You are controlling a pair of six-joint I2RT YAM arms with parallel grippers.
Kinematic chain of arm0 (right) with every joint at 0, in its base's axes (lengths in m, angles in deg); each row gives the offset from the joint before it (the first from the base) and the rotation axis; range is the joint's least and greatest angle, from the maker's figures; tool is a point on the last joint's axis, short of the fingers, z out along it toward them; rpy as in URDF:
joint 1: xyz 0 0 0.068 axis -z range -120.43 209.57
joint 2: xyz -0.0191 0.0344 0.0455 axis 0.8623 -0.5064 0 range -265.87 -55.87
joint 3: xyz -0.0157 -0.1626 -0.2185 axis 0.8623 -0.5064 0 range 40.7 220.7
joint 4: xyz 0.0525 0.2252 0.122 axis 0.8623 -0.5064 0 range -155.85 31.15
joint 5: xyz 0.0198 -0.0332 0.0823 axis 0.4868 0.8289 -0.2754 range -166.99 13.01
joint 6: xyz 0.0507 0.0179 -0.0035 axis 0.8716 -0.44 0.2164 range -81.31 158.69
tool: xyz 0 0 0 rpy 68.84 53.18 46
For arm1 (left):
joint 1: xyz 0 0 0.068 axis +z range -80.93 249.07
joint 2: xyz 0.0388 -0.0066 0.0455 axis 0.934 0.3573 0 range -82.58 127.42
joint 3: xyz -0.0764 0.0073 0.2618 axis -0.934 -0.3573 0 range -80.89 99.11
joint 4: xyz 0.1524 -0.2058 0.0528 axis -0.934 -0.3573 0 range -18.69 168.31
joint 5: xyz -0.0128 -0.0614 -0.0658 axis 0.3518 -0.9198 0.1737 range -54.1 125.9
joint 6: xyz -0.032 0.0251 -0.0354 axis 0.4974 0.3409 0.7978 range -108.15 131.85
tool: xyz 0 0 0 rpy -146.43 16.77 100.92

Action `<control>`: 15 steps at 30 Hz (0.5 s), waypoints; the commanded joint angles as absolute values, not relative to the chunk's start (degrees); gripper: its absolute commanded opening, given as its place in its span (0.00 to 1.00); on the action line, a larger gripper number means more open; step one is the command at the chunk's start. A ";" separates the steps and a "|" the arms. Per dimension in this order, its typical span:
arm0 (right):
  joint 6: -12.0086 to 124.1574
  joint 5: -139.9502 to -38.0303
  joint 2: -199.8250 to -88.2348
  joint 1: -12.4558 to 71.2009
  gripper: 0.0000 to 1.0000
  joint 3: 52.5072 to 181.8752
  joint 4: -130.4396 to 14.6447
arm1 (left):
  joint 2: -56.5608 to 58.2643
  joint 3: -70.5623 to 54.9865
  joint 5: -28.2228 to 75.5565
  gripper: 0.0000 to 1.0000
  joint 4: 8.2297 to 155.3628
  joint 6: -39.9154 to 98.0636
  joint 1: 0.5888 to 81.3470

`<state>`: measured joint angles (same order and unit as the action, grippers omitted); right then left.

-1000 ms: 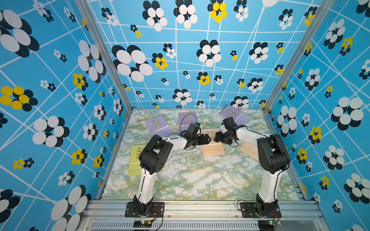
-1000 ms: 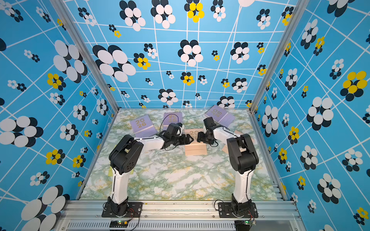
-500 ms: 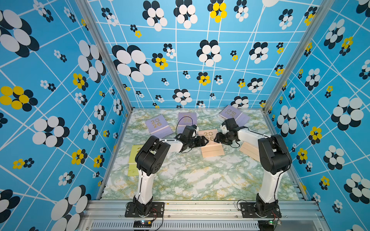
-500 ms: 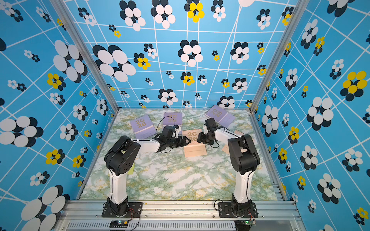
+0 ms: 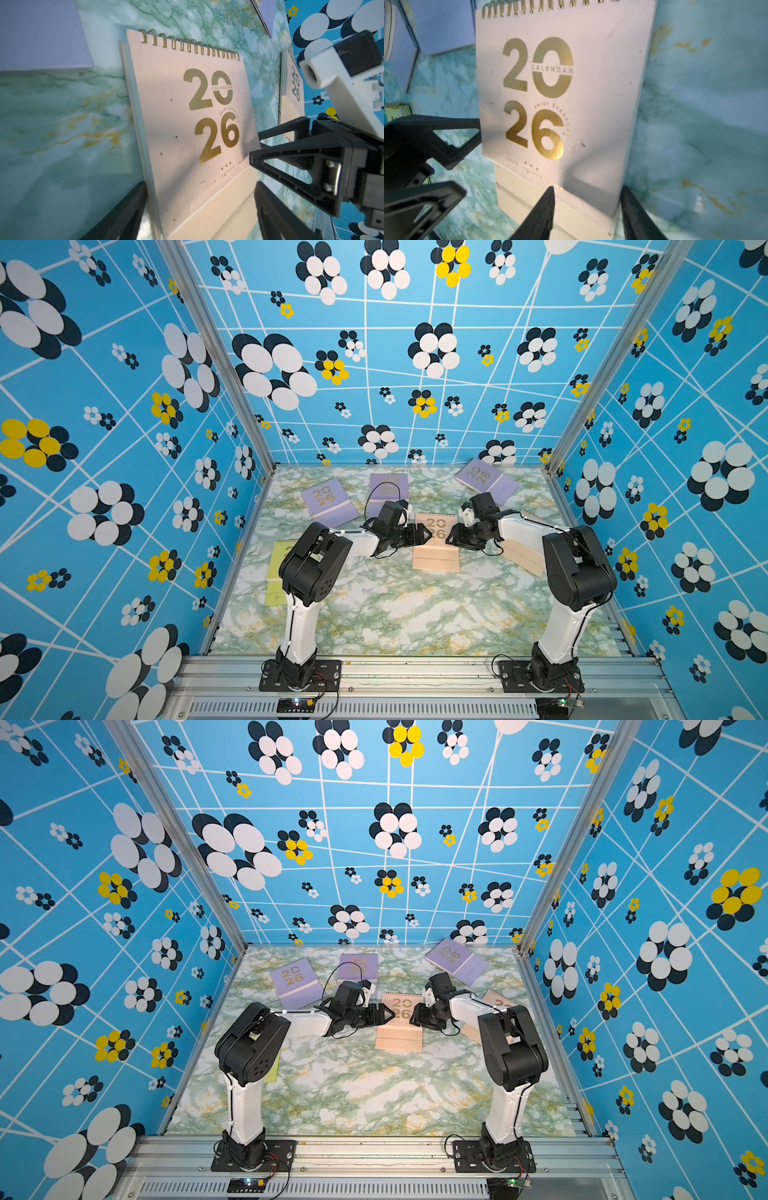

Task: Stack the calendars
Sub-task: Pick up the calendar at the center of the board.

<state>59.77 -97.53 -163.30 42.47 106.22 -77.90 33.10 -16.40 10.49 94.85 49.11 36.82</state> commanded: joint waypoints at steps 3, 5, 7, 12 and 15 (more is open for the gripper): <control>60.39 -108.46 -160.66 39.20 0.49 105.44 -74.07 | 30.89 -16.99 3.38 0.82 99.21 48.31 34.79; 61.00 -108.38 -160.13 39.10 0.48 104.97 -73.32 | 30.89 -17.43 3.43 0.82 99.64 48.34 34.80; 61.65 -108.21 -159.35 38.93 0.48 104.56 -72.77 | 30.76 -17.87 3.38 0.82 100.01 48.50 35.04; 62.59 -107.08 -157.26 38.74 0.46 103.81 -72.48 | 30.38 -18.80 3.17 0.82 100.90 48.74 35.53; 62.91 -106.75 -156.60 38.62 0.45 103.55 -72.35 | 30.36 -19.18 2.76 0.82 101.42 48.87 35.71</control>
<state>62.18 -98.82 -159.02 41.31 103.24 -77.92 32.58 -18.68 10.79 98.04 48.69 37.41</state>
